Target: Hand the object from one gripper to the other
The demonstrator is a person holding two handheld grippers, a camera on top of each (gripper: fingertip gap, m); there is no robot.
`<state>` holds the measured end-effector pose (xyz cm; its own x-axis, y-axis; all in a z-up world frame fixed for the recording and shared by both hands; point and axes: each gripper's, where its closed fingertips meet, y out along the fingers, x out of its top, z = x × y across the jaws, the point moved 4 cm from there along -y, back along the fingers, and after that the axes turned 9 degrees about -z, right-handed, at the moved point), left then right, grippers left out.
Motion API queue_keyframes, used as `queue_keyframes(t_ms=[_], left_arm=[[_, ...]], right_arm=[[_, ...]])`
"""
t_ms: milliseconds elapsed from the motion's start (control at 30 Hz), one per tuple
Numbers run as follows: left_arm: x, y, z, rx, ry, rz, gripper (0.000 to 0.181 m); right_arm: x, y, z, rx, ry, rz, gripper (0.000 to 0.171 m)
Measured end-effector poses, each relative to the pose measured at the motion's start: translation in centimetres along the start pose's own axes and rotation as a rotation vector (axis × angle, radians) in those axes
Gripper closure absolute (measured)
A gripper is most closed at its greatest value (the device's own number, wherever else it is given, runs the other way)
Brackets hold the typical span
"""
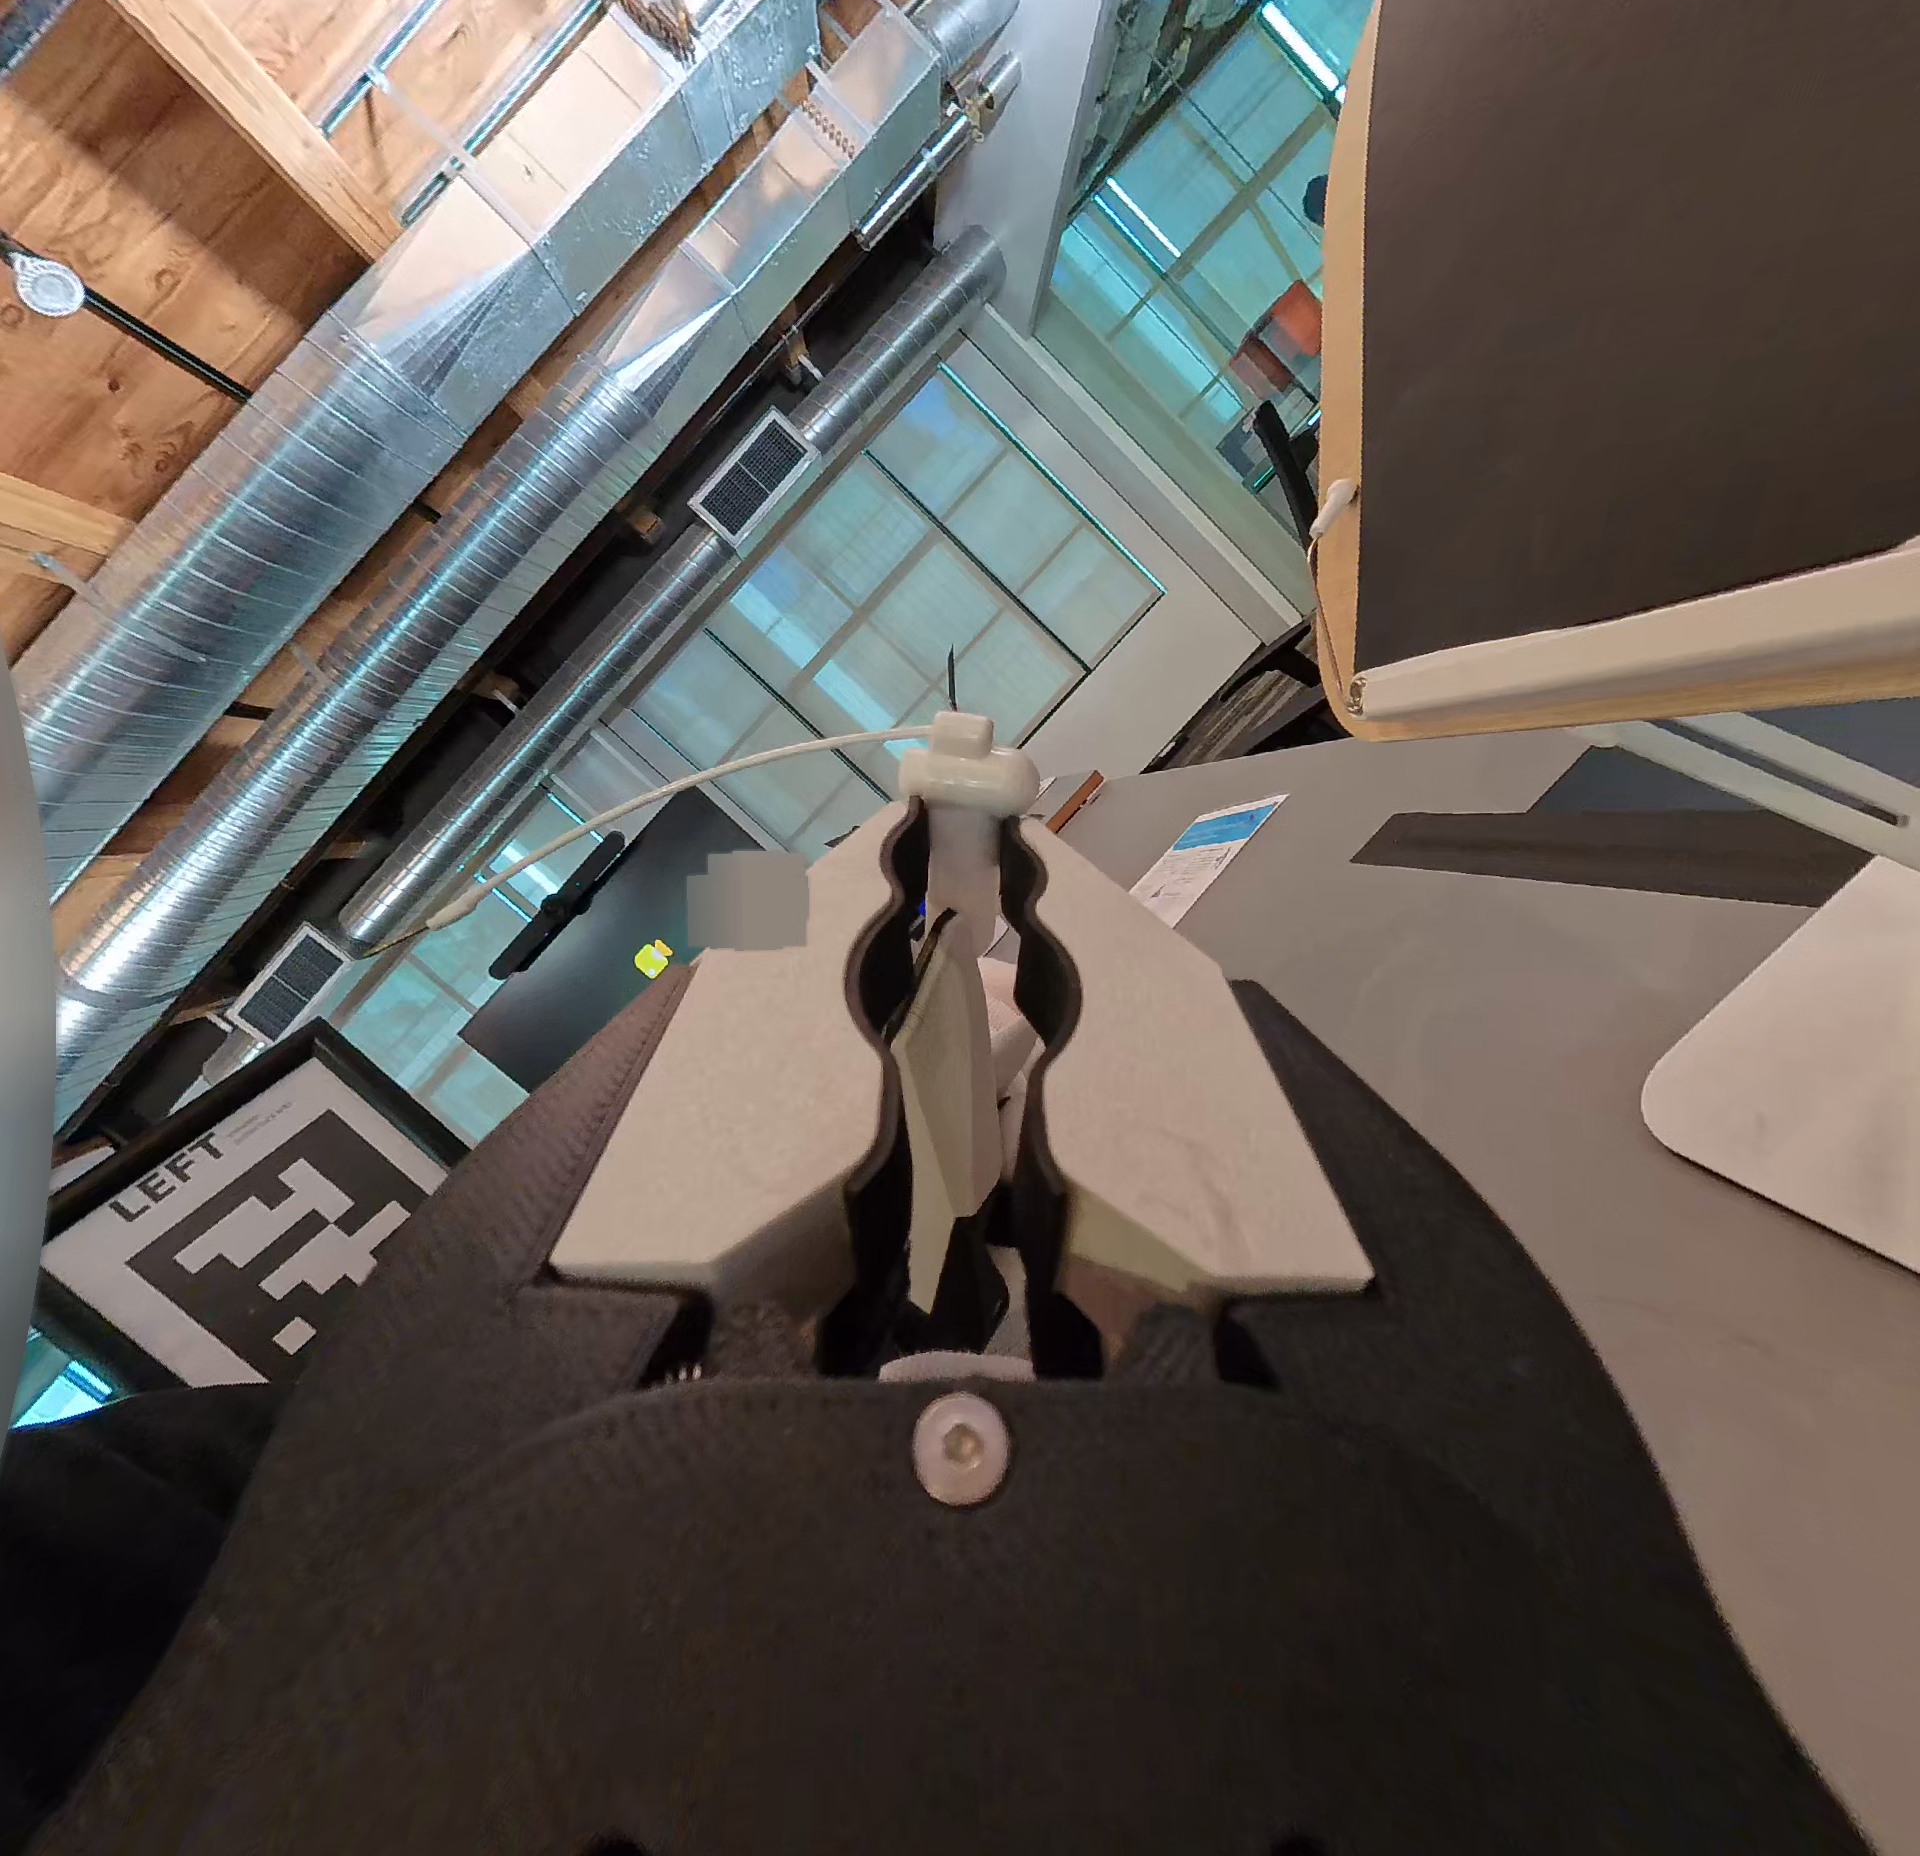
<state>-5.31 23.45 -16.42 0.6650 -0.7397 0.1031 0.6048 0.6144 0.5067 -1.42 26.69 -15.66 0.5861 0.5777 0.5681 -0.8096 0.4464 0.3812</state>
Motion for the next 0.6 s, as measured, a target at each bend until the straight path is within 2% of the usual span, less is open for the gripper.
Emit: queue_keyframes(t_ms=[167,367,600], left_arm=[[-0.1,-0.1,-0.3,-0.003,0.007,-0.001,0.164],[-0.7,-0.3,-1.2,-0.036,0.006,-0.005,0.156],[-0.6,-0.2,-1.0,-0.02,0.024,0.002,0.163]], right_arm=[[0.0,0.0,-0.1,-0.021,-0.013,0.002,0.16],[0.3,-0.1,0.1,-0.035,-0.036,-0.003,0.16],[-0.6,0.2,0.0,-0.046,-0.035,0.033,0.16]])
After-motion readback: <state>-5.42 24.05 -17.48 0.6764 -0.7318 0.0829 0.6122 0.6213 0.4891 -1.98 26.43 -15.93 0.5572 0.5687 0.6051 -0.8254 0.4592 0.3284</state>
